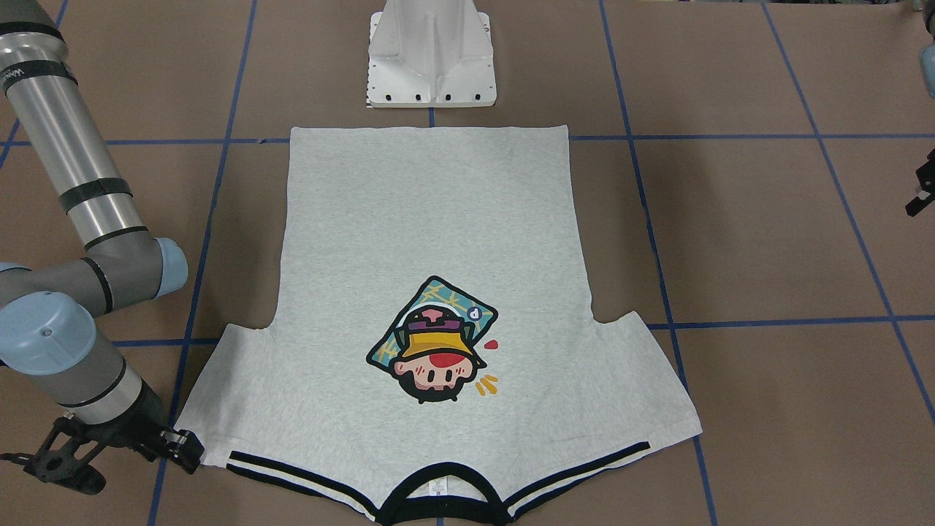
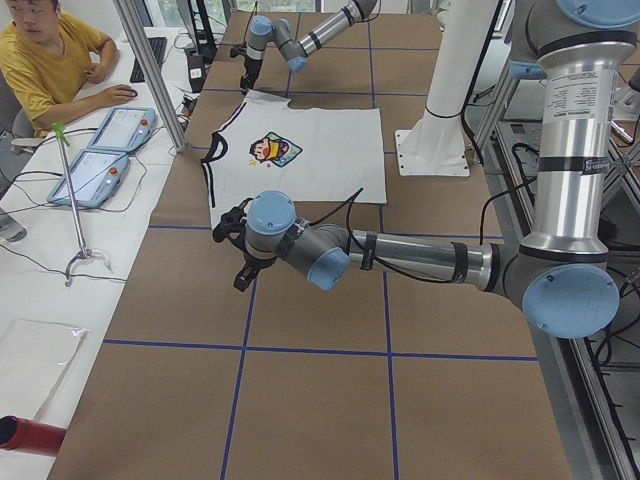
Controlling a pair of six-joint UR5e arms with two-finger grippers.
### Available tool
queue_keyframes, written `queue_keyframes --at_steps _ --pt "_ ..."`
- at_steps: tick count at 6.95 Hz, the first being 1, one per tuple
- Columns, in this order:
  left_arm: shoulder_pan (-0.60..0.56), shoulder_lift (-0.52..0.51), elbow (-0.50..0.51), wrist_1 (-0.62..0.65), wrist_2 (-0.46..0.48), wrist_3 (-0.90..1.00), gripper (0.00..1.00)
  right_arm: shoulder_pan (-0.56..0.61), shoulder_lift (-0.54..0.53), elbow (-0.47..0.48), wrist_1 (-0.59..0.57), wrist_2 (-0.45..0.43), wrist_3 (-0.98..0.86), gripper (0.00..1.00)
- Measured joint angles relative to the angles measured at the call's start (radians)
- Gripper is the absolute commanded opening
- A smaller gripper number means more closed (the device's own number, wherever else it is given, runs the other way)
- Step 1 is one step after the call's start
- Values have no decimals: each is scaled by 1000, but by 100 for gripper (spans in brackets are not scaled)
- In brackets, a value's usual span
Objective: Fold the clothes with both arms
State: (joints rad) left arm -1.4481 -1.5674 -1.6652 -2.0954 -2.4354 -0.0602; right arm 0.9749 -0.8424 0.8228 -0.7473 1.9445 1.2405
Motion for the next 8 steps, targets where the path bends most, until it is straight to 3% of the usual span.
queue_keyframes --at_steps 1,6,8 --pt "0 0 0 0 -1 -1 100 0 0 0 0 -3 1 0" --pt "0 3 -2 -1 -8 -1 100 1 -20 50 -2 -4 -4 0" --pt "0 3 -2 -2 -8 -1 100 5 -41 66 -3 -5 -24 47"
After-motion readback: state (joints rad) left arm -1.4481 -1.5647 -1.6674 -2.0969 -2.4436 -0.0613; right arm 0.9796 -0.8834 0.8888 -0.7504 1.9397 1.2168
